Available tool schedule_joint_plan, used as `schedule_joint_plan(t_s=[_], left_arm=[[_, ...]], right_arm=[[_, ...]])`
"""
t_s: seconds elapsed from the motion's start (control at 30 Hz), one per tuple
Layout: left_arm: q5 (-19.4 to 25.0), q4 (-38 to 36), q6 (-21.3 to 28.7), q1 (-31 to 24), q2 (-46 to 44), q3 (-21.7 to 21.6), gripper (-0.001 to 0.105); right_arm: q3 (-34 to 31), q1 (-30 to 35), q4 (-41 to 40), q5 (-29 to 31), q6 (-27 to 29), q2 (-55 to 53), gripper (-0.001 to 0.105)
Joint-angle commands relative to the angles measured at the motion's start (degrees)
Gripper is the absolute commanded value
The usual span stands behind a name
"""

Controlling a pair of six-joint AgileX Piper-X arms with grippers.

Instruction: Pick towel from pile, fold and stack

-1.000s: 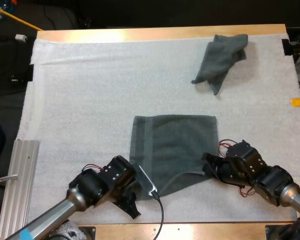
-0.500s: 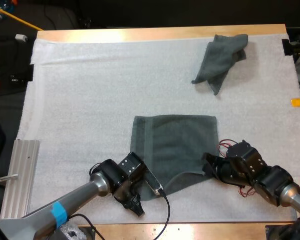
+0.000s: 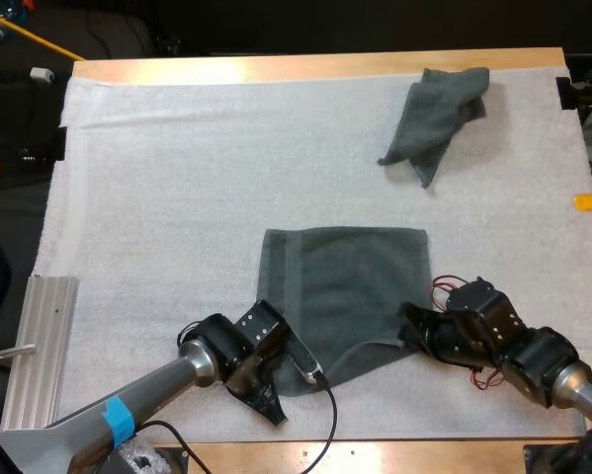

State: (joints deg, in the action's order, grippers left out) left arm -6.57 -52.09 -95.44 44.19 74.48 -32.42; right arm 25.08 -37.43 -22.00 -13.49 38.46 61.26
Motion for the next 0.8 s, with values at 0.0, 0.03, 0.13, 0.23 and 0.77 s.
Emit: schedule_joint_plan(t_s=[0.0, 0.03, 0.13, 0.23, 0.77], left_arm=[[0.5, -1.7, -1.0, 0.3, -0.5, -1.2, 0.000], [0.4, -3.0, -1.1, 0.3, -1.0, -2.4, 0.000], [0.4, -6.0, -1.1, 0.3, -2.6, -5.1, 0.000], [-0.2, -10.4, -1.1, 0.3, -5.4, -8.9, 0.000], [-17.9, 4.8, -6.5, -16.6, -2.5, -12.1, 0.000]], right_arm=[[0.3, 0.1, -0.1, -0.8, 1.7, -0.5, 0.000], [0.3, 0.1, -0.1, -0.9, 3.8, -0.9, 0.000], [0.3, 0.1, -1.5, -0.9, 5.1, -3.3, 0.000], [0.3, 0.1, -5.4, -0.5, 5.1, -7.1, 0.000], [0.3, 0.1, 1.4, 11.7, -1.9, -9.7, 0.000]])
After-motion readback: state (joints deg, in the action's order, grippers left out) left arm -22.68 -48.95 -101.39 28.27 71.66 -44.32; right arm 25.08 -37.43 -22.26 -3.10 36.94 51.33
